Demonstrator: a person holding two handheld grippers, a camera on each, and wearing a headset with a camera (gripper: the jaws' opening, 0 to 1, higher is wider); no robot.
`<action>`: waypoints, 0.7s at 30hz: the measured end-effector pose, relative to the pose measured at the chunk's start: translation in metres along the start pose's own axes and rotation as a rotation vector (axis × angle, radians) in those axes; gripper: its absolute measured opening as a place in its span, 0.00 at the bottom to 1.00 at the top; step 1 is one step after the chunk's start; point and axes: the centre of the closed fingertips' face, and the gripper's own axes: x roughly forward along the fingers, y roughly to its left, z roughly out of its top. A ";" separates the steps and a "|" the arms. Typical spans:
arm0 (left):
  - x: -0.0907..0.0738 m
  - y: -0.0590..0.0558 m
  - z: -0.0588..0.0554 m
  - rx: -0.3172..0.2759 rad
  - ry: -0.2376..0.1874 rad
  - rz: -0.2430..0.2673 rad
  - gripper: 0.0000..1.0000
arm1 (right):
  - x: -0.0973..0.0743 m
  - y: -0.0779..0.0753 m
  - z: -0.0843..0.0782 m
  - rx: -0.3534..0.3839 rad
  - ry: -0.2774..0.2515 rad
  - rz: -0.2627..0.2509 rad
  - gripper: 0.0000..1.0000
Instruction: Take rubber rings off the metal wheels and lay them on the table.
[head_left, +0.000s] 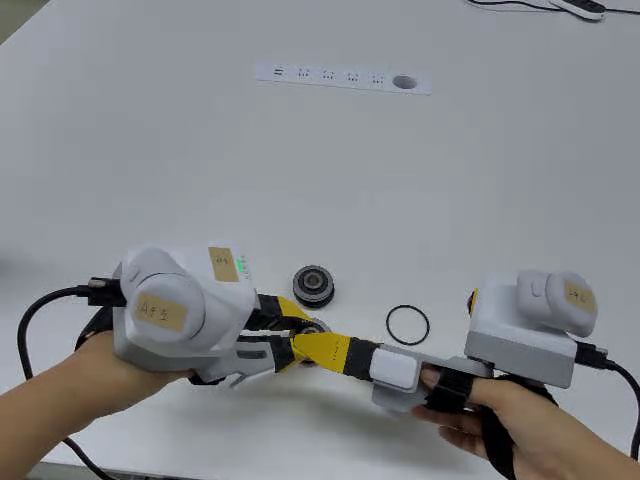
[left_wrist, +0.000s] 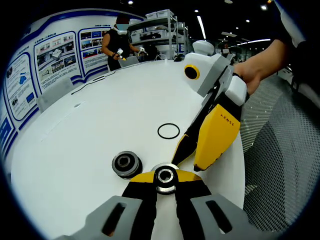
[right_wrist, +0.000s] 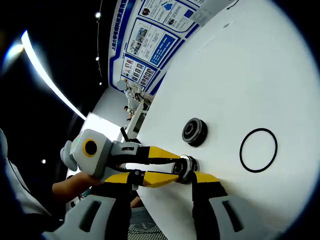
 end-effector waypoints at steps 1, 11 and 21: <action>0.000 0.000 0.000 0.000 0.000 0.000 0.13 | 0.000 0.000 0.000 0.001 -0.001 -0.002 0.49; 0.000 0.000 -0.001 -0.001 0.003 0.001 0.13 | 0.001 -0.017 0.000 0.029 -0.003 -0.065 0.31; 0.000 -0.001 -0.001 0.000 0.005 -0.001 0.13 | -0.001 -0.030 0.001 0.065 -0.014 -0.107 0.13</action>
